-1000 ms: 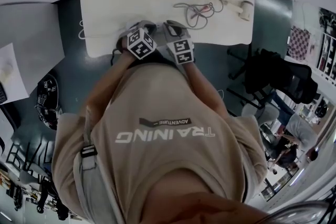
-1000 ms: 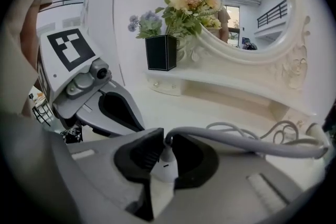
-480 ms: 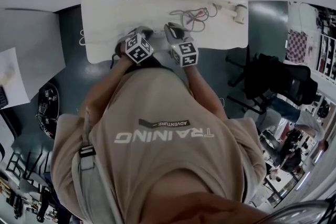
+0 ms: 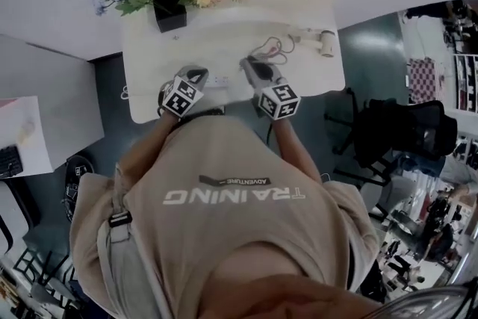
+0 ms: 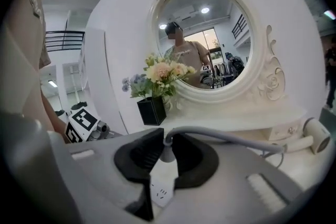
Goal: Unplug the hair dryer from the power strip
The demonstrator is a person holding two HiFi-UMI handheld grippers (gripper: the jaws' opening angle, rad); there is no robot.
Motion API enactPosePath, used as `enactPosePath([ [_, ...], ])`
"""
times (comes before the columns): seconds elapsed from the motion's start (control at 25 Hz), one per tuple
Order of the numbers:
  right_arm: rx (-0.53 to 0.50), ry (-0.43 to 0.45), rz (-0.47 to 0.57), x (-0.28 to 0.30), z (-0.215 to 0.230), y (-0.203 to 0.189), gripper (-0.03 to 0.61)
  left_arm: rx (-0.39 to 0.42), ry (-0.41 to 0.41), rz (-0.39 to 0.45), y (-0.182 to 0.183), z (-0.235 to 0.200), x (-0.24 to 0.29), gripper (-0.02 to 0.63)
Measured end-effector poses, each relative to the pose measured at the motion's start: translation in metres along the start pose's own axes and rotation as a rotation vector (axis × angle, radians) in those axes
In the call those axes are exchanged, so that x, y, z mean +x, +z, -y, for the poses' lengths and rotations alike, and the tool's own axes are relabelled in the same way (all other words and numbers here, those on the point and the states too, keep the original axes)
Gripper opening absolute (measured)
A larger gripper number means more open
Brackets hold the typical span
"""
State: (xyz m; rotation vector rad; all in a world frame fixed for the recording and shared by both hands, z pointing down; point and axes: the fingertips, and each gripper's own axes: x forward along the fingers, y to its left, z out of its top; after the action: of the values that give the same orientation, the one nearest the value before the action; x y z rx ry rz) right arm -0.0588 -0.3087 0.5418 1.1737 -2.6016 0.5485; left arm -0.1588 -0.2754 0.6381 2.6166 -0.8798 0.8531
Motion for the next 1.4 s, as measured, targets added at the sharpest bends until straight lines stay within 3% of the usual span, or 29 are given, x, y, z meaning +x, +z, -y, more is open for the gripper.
enactPosePath([
  [0.4, -0.003, 0.086, 0.067, -0.025, -0.003, 0.032, 0.055, -0.066, 0.140, 0.227, 0.081, -0.016, -0.079, 0.003],
  [0.64, -0.013, 0.103, 0.075, -0.026, -0.004, 0.036, 0.055, -0.059, 0.182, 0.237, 0.082, -0.020, -0.093, 0.002],
  [0.84, -0.021, 0.114, 0.069, -0.026, -0.005, 0.038, 0.055, -0.110, 0.208, 0.285, 0.086, -0.027, -0.105, 0.002],
  [0.96, -0.023, 0.115, 0.081, -0.024, -0.007, 0.042, 0.055, -0.069, 0.232, 0.297, 0.094, -0.035, -0.112, 0.002],
  [1.4, -0.064, 0.117, 0.092, -0.020, -0.015, 0.057, 0.055, -0.099, 0.246, 0.349, 0.103, -0.053, -0.127, 0.003],
])
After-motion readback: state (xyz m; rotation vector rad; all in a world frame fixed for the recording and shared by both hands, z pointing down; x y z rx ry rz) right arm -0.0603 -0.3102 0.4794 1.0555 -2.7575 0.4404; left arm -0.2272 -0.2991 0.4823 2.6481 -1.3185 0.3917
